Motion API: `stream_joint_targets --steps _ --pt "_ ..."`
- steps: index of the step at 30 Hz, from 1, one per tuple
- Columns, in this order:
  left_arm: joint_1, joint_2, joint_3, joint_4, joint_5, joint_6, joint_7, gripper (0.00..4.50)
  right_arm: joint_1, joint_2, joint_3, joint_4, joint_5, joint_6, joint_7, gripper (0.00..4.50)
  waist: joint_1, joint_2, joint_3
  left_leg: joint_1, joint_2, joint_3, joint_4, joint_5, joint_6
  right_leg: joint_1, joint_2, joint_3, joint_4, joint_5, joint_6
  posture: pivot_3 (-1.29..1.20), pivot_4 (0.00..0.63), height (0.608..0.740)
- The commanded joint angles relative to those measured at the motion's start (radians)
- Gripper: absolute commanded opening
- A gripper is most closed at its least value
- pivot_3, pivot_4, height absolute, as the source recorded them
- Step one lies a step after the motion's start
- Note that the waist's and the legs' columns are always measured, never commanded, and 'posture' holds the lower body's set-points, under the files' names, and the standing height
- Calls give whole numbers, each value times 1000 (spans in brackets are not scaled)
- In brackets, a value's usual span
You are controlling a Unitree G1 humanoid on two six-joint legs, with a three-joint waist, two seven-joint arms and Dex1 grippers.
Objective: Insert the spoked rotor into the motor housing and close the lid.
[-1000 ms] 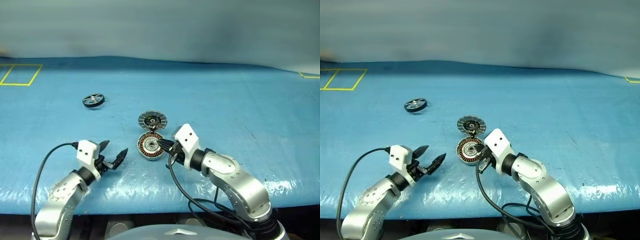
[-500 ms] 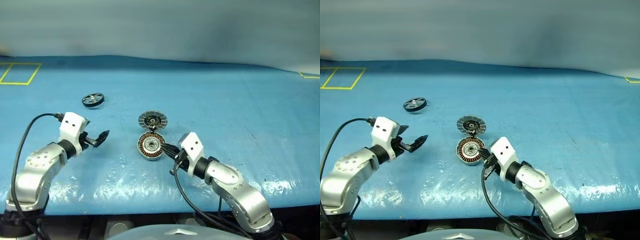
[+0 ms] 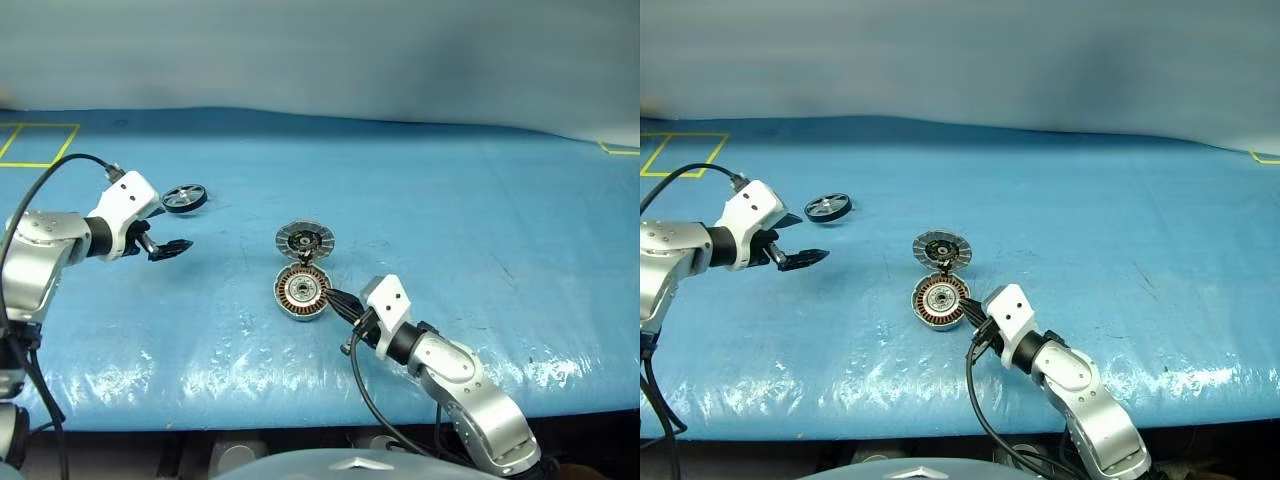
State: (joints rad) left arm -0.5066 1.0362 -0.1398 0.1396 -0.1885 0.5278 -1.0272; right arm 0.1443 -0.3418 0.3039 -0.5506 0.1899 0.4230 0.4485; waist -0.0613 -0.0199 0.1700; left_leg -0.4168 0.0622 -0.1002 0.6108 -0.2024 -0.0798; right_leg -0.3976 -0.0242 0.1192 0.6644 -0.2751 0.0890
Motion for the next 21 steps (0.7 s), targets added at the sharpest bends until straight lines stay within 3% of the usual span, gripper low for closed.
stream_joint_targets --steps 1,4,10,21 --pt "-178 11 -100 188 150 -98 -82 4500 -1 3 -2 -13 3 -23 7 58 3 -1 0 -1 0 -1 0 0 0 0 0 0 0 0 0 0 150 740" --pt "-341 -53 -139 410 239 -128 -29 4500 10 14 -1 -15 -9 -27 -12 58 3 -1 1 -1 0 -1 1 0 0 -1 1 0 1 2 4 0 150 740" --pt "-562 -188 -55 806 238 -49 104 4500 62 34 13 -43 -34 -30 -52 58 -5 -1 1 -3 -1 -2 1 0 0 -1 1 0 1 2 6 0 150 740" --pt "-593 -265 78 935 181 -45 168 4500 96 53 30 -55 -51 -34 -79 58 0 -2 1 -3 -1 -3 2 0 0 -1 1 -2 5 1 6 0 150 740"
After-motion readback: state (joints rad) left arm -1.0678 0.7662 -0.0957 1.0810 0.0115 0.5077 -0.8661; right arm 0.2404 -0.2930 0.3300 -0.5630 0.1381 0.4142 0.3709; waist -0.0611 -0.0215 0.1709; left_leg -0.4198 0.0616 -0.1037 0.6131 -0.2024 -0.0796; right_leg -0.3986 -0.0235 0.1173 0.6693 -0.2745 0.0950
